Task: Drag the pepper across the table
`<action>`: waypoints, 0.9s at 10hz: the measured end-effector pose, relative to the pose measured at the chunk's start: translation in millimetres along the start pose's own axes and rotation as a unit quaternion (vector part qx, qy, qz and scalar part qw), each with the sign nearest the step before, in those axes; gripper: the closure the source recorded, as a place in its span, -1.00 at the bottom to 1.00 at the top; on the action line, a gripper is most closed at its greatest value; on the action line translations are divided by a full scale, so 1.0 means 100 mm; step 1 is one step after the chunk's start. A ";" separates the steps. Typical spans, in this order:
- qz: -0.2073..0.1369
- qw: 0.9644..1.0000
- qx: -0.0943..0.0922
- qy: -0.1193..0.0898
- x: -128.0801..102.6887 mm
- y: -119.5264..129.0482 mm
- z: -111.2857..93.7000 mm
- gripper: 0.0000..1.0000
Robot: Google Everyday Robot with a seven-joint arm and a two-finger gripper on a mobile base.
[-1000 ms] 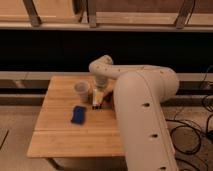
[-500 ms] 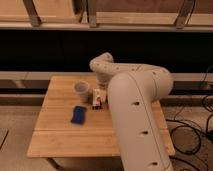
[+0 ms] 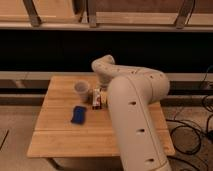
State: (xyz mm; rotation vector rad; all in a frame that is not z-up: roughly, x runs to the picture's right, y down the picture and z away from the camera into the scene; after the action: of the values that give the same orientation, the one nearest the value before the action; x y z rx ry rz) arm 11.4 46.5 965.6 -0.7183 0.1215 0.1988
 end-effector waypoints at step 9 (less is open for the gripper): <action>-0.001 1.000 -0.025 -0.011 -0.03 -0.10 0.14 0.61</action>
State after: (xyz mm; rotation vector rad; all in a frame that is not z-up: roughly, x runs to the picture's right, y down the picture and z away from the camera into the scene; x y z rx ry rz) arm 11.6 47.9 983.3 -0.7649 0.0954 0.2078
